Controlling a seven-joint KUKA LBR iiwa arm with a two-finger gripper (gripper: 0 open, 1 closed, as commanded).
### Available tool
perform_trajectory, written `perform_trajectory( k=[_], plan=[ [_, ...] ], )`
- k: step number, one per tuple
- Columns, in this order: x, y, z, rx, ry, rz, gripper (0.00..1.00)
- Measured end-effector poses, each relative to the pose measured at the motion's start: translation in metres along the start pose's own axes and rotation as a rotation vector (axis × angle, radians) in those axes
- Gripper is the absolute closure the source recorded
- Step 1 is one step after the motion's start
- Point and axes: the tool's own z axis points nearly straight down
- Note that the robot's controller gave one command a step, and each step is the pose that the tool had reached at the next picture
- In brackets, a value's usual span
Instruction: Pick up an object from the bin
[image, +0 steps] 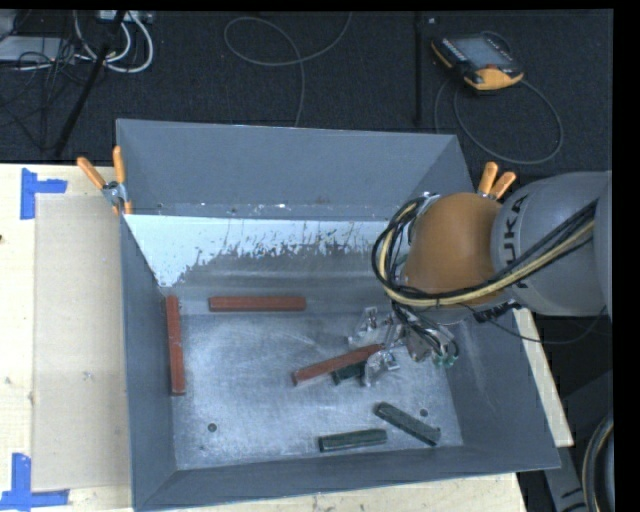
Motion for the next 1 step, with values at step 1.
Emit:
perform_trajectory(
  k=[1],
  plan=[
    [-0.0063, -0.0056, -0.1909, 0.007, -0.006, -0.038, 1.0]
  ],
)
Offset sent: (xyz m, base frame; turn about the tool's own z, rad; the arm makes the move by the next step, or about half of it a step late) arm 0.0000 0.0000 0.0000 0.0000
